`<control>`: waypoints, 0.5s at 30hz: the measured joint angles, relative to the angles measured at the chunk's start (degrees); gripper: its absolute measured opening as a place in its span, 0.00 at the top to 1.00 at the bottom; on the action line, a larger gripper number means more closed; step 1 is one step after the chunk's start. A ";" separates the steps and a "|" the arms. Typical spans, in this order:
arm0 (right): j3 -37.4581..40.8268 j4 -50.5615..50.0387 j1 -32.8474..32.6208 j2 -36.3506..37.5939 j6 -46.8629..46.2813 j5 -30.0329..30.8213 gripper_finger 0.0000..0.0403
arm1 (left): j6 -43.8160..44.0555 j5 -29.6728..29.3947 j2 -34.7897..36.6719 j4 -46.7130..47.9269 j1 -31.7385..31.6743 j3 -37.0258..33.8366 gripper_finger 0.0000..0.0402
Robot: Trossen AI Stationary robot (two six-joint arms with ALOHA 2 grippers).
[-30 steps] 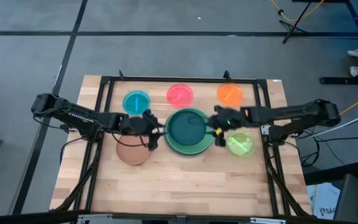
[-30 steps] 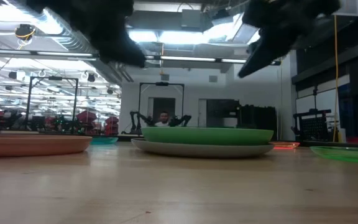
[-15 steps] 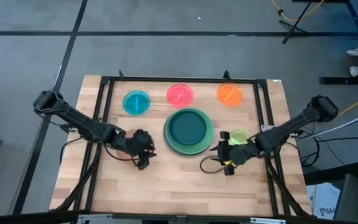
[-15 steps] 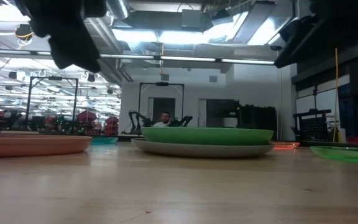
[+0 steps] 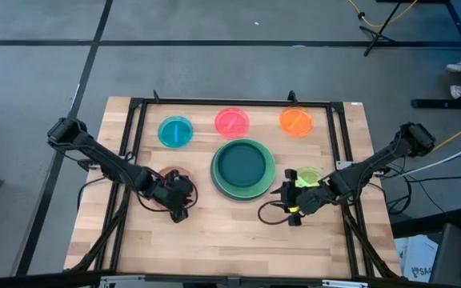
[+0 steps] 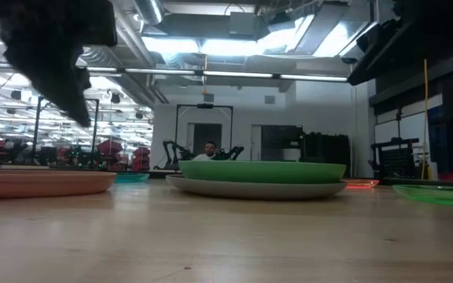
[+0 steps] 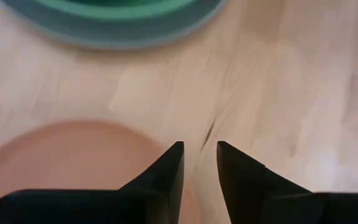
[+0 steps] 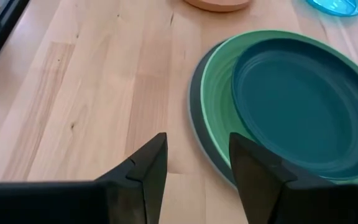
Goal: Stack plastic plates
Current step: Stack the brown plate on top of the dark green plate
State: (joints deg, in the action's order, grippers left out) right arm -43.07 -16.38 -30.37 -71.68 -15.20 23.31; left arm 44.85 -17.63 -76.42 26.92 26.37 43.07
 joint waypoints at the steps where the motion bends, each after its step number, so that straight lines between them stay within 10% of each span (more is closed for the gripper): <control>1: 0.00 -0.14 0.00 0.00 0.00 0.04 0.59 | 0.02 0.31 -0.92 -0.18 0.00 0.00 0.78; 15: 0.00 -0.26 0.00 -0.17 0.46 0.09 0.59 | 3.07 3.20 -9.90 -1.00 -0.79 0.00 0.78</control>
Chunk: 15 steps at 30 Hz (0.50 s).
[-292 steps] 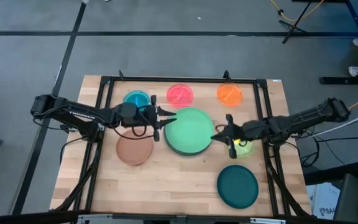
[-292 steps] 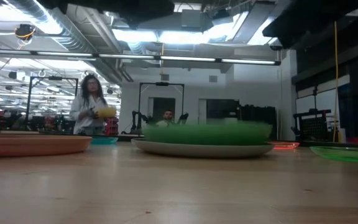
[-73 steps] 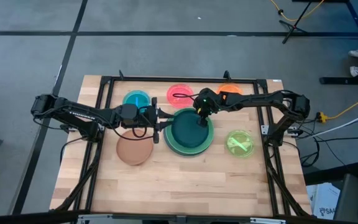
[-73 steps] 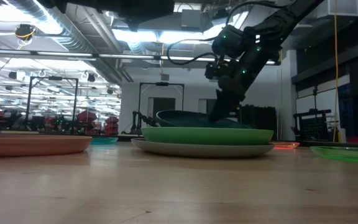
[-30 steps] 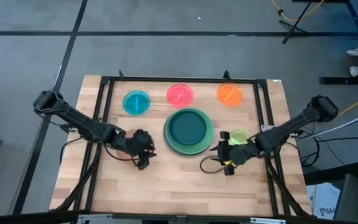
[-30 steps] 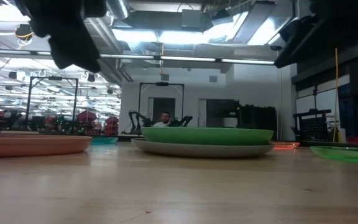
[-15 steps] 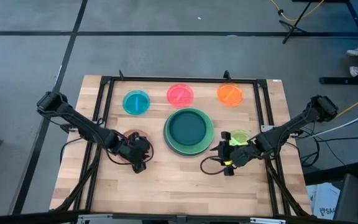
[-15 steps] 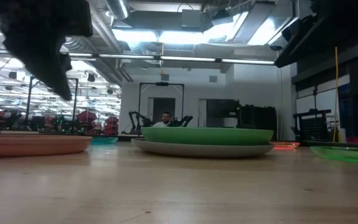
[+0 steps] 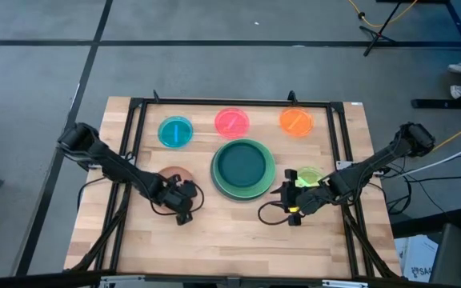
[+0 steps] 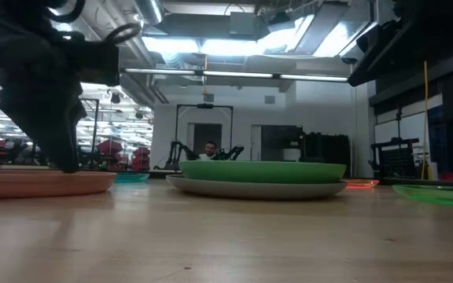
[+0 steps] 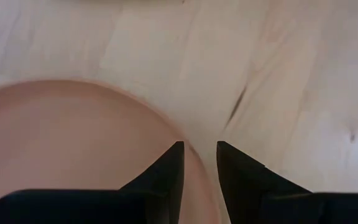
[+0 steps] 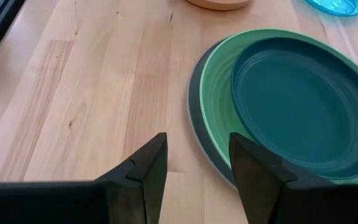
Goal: Stack plastic plates
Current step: Stack the brown plate on top of the dark green plate
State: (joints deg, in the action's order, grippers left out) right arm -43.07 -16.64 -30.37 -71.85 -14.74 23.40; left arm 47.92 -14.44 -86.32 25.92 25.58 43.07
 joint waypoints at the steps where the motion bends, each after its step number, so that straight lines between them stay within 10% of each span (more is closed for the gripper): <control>1: 0.00 0.00 0.00 -0.10 0.00 0.00 0.59 | 0.47 0.05 -0.46 -0.01 -0.12 0.00 0.78; 15: -0.02 -0.09 0.02 -3.11 0.20 0.15 0.59 | 1.19 0.99 -4.93 -1.73 -1.14 0.06 0.79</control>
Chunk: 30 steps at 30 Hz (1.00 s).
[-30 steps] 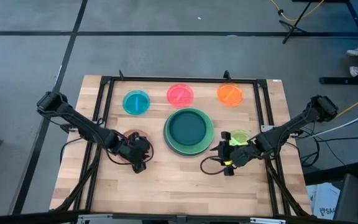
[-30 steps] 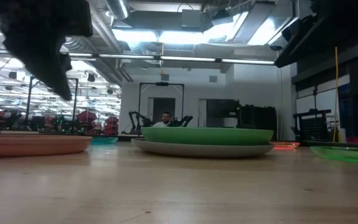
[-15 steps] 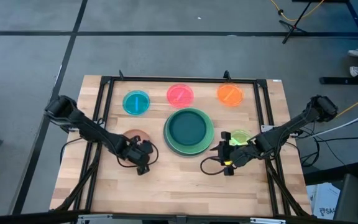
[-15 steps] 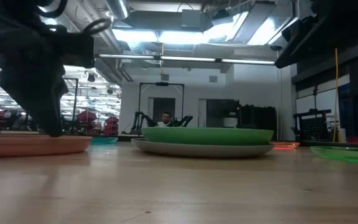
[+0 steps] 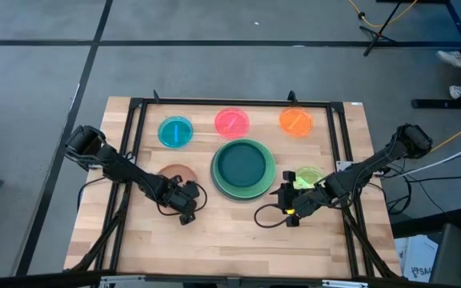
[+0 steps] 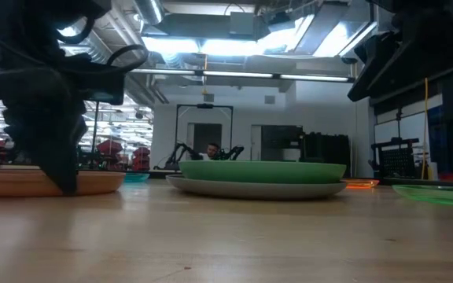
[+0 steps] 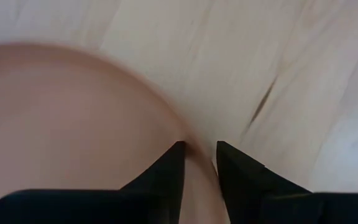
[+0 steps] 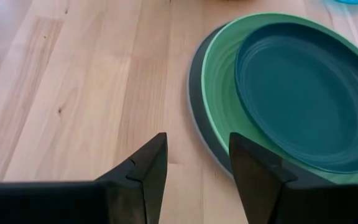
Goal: Stack plastic plates
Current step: Stack the brown plate on top of the dark green plate
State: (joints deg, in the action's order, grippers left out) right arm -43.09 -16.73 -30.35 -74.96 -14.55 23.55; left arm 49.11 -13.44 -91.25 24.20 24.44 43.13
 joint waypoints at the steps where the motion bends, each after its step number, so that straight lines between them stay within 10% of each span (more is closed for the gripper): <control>1: 0.00 0.06 -0.02 0.02 0.02 0.00 0.59 | -0.83 0.61 -0.16 -0.14 -0.23 0.06 0.80; 10: 0.00 -0.02 -0.02 0.11 0.04 0.02 0.59 | -5.27 0.35 -0.19 0.01 -0.67 0.07 0.98; 30: -0.02 -0.98 -0.02 0.11 1.49 -0.14 0.59 | -4.54 -4.64 5.60 6.91 0.09 -0.03 0.98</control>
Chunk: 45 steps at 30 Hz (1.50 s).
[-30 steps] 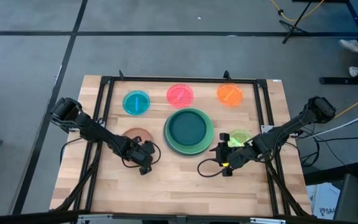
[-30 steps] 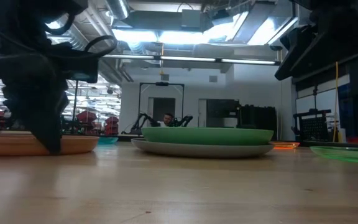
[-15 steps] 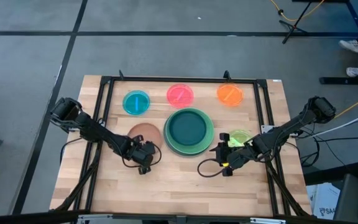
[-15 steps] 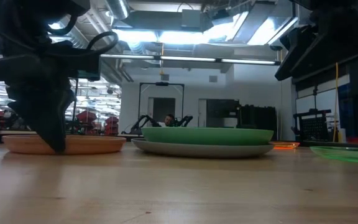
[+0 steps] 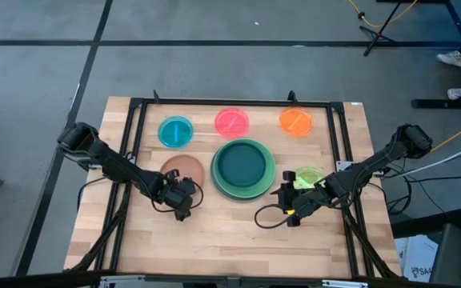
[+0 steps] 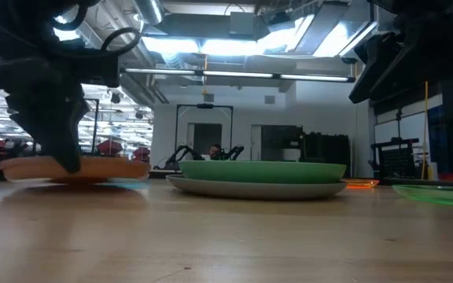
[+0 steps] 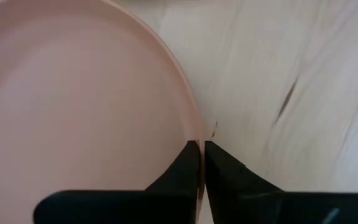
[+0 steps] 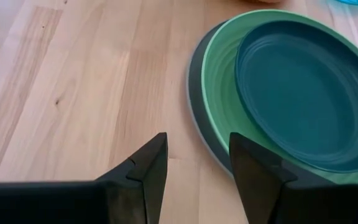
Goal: Stack plastic plates
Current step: Stack the brown plate on top of the dark green plate
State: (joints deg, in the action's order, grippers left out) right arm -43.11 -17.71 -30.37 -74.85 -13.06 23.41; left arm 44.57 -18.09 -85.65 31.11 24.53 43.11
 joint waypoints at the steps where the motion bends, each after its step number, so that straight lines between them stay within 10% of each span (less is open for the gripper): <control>1: 0.00 -0.27 0.00 0.00 0.00 0.00 0.59 | -0.35 -0.10 0.25 0.43 0.00 0.18 0.98; 18: -0.02 -2.80 0.00 0.15 1.45 0.10 0.59 | -23.85 -14.81 0.51 -2.59 -1.32 14.86 0.98; 31: -8.86 -13.26 0.02 0.15 2.85 2.23 0.59 | -49.40 -10.43 -4.35 -29.86 -8.92 14.28 0.98; 45: -10.36 -23.63 -0.04 5.59 -1.84 2.04 0.59 | -49.85 -2.35 -14.54 -35.63 -15.42 14.26 0.98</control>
State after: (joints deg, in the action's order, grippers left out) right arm -53.47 -41.34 -30.41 -69.25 -14.89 25.45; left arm -5.29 -20.44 -100.19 -4.53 9.11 57.36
